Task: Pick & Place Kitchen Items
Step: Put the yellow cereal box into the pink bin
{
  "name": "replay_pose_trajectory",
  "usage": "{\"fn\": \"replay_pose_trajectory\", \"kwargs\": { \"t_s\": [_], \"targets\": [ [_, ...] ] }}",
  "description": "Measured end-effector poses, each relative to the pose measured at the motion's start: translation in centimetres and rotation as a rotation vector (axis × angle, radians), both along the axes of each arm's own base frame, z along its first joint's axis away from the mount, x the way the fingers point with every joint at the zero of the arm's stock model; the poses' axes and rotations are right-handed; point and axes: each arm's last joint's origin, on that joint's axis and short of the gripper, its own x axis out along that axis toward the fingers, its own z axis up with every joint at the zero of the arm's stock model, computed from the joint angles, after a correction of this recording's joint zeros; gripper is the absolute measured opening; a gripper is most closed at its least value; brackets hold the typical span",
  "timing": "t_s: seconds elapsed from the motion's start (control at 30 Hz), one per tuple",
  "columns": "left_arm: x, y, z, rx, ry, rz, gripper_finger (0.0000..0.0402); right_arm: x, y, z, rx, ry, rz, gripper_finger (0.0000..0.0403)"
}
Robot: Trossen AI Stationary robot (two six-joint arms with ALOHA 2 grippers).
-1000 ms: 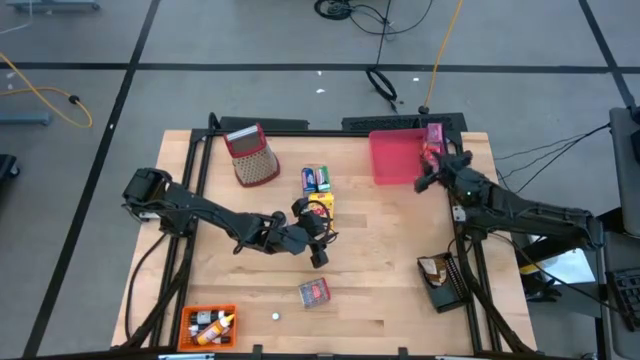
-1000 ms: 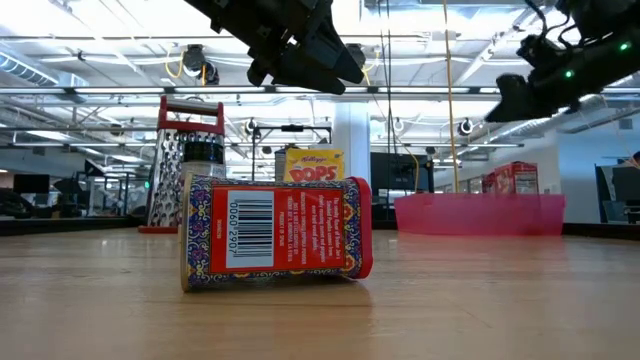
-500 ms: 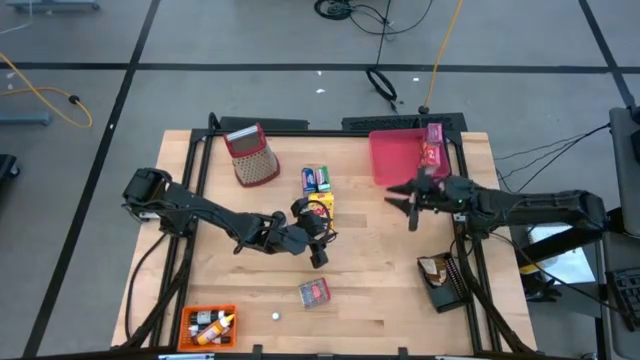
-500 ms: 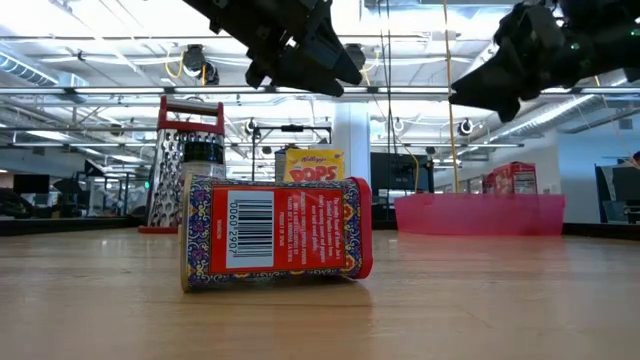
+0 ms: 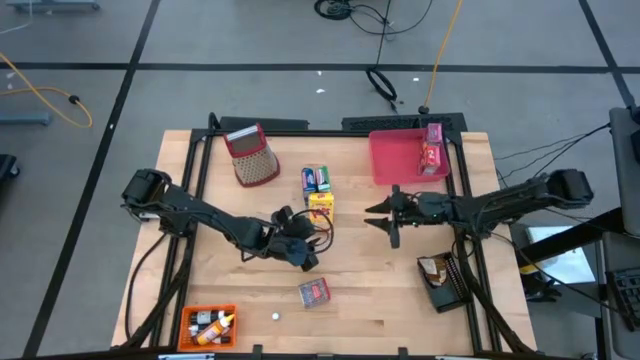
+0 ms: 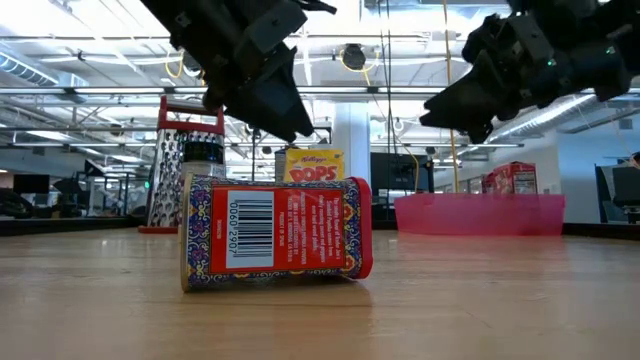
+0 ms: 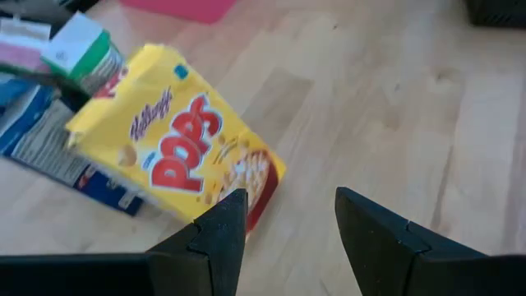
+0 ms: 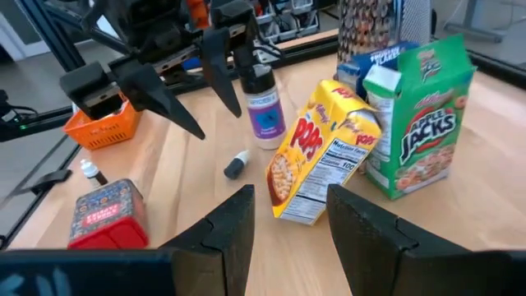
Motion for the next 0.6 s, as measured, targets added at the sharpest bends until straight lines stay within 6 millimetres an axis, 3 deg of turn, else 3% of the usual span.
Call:
{"fn": "replay_pose_trajectory", "kwargs": {
  "t_s": [0.43, 0.6],
  "targets": [
    [-1.0, 1.4, -0.9, -0.007, 0.111, 0.129, 0.0186, 2.8, 0.1, -3.0, 0.066, -0.014, -0.017, 0.0144],
    [-0.9, 2.2, -0.9, -0.012, 0.109, 0.171, 0.0186, 4.8, 0.2, -3.6, 0.063, 0.02, -0.015, 0.0144]
  ]
}}
